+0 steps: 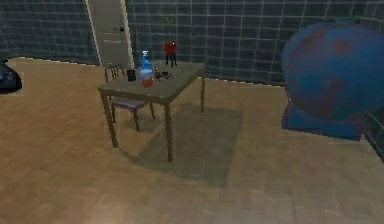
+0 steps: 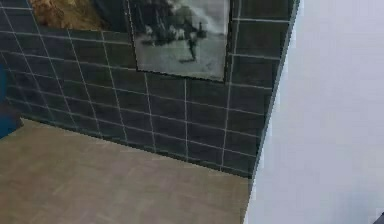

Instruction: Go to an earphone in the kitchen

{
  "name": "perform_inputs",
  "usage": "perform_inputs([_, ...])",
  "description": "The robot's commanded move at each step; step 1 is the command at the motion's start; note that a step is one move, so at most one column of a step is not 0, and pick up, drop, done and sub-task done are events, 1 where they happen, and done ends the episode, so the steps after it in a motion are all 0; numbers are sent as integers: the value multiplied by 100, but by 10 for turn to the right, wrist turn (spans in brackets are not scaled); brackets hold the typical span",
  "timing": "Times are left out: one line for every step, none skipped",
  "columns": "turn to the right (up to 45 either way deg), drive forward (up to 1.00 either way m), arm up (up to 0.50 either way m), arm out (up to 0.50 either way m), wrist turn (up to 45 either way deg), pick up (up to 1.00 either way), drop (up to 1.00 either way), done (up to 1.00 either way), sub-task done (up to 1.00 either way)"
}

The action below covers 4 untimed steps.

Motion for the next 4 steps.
perform_inputs([0,100,0,0,0,0,0,0,0])
perform_inputs([0,25,0,0,0,0,0,0,0])
perform_inputs([-210,0,0,0,0,0,0,0,0])
perform_inputs([0,0,0,0,0,0,0,100,0])
